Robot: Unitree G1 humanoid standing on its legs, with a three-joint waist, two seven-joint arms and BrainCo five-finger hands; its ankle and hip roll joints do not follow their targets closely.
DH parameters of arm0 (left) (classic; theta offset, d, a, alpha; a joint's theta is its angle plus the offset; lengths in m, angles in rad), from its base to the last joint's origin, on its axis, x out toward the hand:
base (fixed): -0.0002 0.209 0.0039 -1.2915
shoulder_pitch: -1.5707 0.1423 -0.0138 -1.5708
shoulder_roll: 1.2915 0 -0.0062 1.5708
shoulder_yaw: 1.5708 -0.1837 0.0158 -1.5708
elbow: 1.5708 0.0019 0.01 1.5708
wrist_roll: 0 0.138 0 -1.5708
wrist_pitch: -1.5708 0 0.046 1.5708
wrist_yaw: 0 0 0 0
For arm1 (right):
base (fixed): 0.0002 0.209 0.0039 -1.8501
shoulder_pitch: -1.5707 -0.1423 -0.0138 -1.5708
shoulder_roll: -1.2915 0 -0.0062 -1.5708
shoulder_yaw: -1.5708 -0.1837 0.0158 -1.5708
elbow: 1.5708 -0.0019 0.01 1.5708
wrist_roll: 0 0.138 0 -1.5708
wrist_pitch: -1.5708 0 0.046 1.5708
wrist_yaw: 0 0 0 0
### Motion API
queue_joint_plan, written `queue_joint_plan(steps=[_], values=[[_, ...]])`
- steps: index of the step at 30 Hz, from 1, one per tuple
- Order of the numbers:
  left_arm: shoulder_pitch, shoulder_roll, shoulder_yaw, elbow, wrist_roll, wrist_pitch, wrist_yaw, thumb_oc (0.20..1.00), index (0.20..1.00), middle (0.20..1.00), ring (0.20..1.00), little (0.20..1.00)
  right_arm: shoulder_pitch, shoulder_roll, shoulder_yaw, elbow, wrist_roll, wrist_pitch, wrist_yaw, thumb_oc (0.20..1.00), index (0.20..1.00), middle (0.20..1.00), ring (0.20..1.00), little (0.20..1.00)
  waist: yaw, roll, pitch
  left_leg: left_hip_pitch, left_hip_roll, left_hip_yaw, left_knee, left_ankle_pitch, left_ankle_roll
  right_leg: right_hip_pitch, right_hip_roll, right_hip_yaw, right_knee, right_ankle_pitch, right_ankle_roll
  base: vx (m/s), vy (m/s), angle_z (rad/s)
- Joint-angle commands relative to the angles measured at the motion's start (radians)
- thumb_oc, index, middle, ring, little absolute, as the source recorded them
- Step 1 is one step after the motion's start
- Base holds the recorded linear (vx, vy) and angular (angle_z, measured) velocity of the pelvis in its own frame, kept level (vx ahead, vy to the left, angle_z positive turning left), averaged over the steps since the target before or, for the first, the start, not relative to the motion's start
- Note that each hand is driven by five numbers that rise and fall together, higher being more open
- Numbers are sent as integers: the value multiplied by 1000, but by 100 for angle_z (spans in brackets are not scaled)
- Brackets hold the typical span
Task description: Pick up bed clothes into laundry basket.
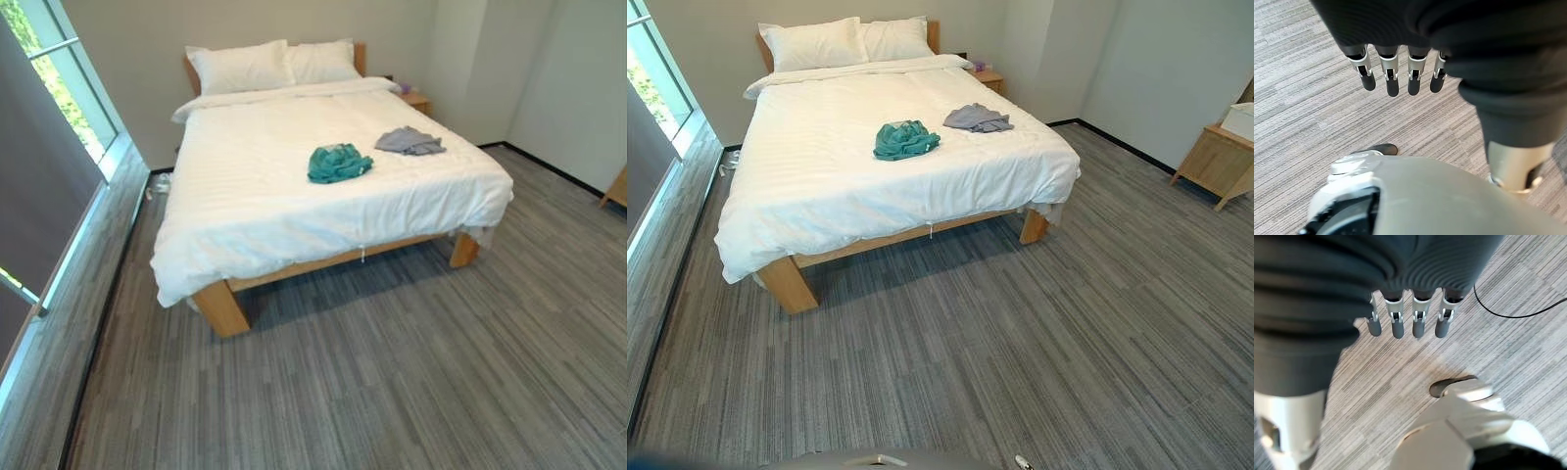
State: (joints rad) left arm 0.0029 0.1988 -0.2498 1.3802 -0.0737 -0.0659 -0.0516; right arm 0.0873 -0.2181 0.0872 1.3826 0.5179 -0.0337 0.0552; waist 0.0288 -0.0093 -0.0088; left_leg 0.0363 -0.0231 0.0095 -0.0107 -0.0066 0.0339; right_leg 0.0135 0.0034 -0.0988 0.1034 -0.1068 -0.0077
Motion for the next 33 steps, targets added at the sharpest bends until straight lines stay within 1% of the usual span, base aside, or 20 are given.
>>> queue_joint_plan(steps=[1,4,6,7,8,9,10,12,13,14,16,18,19,20,22,24,25,26,30,33], values=[[-56,-34,6,47,23,-15,-18,1000,1000,1000,1000,1000,-34,-29,17,32,-10,-12,13,1000,1000,1000,1000,1000,-13,-23,27,45,27,-49,-77,35,-47,66,-81,-7,-140,140,116,0,0,0],[-64,-28,2,41,32,-22,-3,1000,1000,1000,1000,1000,-35,-34,17,44,-23,-9,10,1000,1000,1000,1000,1000,-12,-25,21,47,26,-48,-77,31,-46,70,-82,-8,-145,141,118,0,0,0],[-95,-9,27,24,-32,-26,14,1000,1000,1000,1000,1000,-61,-38,11,51,-7,-11,4,1000,1000,1000,1000,1000,-4,-28,13,48,24,-55,-77,29,-46,78,-83,-13,-152,140,118,0,0,0],[-96,-9,27,24,-32,-26,14,1000,1000,1000,1000,1000,-61,-38,11,52,-6,-11,4,1000,1000,1000,1000,1000,-4,-28,14,49,24,-55,-77,29,-46,78,-83,-14,-152,139,118,0,0,0],[-135,2,40,9,-95,-29,14,1000,1000,1000,1000,1000,-95,-55,18,42,-7,-17,-1,1000,1000,1000,1000,1000,-2,-28,9,48,23,-57,-77,29,-47,82,-84,-17,-157,141,120,0,0,0],[-136,2,40,10,-96,-29,14,1000,1000,1000,1000,1000,-96,-55,18,42,-7,-17,-1,1000,1000,1000,1000,1000,-2,-28,11,48,23,-58,-77,29,-47,83,-84,-17,-157,141,120,0,0,0],[-155,4,51,15,-157,-16,-1,1000,1000,1000,1000,1000,-120,-69,32,16,-22,-21,-4,1000,1000,1000,1000,1000,-3,-26,8,49,23,-56,-77,29,-48,82,-85,-17,-157,142,121,0,0,0],[-223,19,13,-45,-198,-20,-2,1000,1000,1000,1000,1000,-177,-103,50,-74,-27,-30,-19,1000,1000,1000,1000,1000,-13,-18,6,51,24,-48,-77,28,-49,81,-85,-8,-155,145,122,-11,17,-2],[-260,60,-54,-193,-173,-40,12,1000,1000,1000,1000,1000,-186,-131,61,-205,-4,-43,-21,1000,1000,1000,1000,1000,-20,-13,8,50,24,-43,-77,29,-49,74,-85,-2,-149,146,124,-16,20,-4],[-258,60,-54,-195,-173,-38,12,1000,1000,1000,1000,1000,-185,-131,61,-207,-5,-42,-22,1000,1000,1000,1000,1000,-19,-13,9,51,25,-43,-77,28,-49,75,-85,-1,-149,146,124,-25,21,-3],[-233,130,-90,-449,-163,-58,17,1000,1000,1000,1000,1000,-145,-169,55,-437,-1,-58,-16,1000,1000,1000,1000,1000,-20,-10,14,49,23,-44,-77,31,-49,71,-86,-2,-145,147,127,0,0,0],[-183,185,-79,-618,-192,-74,11,1000,1000,1000,1000,1000,-83,-205,45,-618,-39,-70,-13,1000,1000,1000,1000,1000,-20,-11,17,48,21,-45,-77,33,-49,72,-90,-5,-144,147,130,0,0,0],[-180,186,-79,-621,-192,-73,11,1000,1000,1000,1000,1000,-80,-204,45,-621,-40,-69,-14,1000,1000,1000,1000,1000,-21,-11,16,49,21,-45,-77,32,-49,72,-90,-5,-144,147,131,0,0,0],[-152,209,-62,-701,-219,-84,7,1000,1000,1000,1000,1000,-47,-224,34,-715,-68,-79,-12,1000,1000,1000,1000,1000,-22,-12,20,49,19,-46,-77,33,-48,72,-92,-8,-144,148,133,0,0,0],[-113,231,-38,-797,-235,-90,3,1000,1000,1000,1000,1000,-9,-223,12,-812,-77,-85,-12,1000,1000,1000,1000,1000,-22,-13,21,50,19,-47,-77,31,-47,73,-94,-6,-145,147,134,12,5,2],[-96,233,-24,-826,-240,-94,6,1000,1000,1000,1000,1000,6,-216,2,-849,-84,-87,-14,1000,1000,1000,1000,1000,-22,-13,22,52,18,-46,-77,29,-46,75,-94,-5,-146,147,135,12,5,-2],[-74,235,4,-881,-233,-102,23,1000,1000,1000,1000,1000,22,-209,-15,-918,-115,-96,-33,1000,1000,1000,1000,1000,-22,-12,24,53,18,-45,-77,27,-45,76,-95,-3,-148,147,135,45,19,-4],[-38,207,53,-917,-231,-118,55,1000,1000,1000,1000,1000,56,-179,-45,-967,-156,-122,-56,1000,1000,1000,1000,1000,-21,-11,25,54,18,-45,-77,23,-43,76,-96,-2,-149,144,136,53,21,-4],[3,148,111,-953,-265,-125,116,1000,1000,1000,1000,1000,77,-126,-45,-966,-105,-130,-57,1000,1000,1000,1000,1000,-16,-17,34,53,15,-46,-77,22,-40,78,-98,-3,-152,143,134,9,3,-1],[29,128,120,-957,-287,-109,122,1000,1000,1000,1000,1000,79,-134,-11,-980,-129,-111,-53,1000,1000,1000,1000,1000,-8,-25,48,49,15,-44,-77,21,-38,76,-99,1,-155,144,135,0,0,0]])
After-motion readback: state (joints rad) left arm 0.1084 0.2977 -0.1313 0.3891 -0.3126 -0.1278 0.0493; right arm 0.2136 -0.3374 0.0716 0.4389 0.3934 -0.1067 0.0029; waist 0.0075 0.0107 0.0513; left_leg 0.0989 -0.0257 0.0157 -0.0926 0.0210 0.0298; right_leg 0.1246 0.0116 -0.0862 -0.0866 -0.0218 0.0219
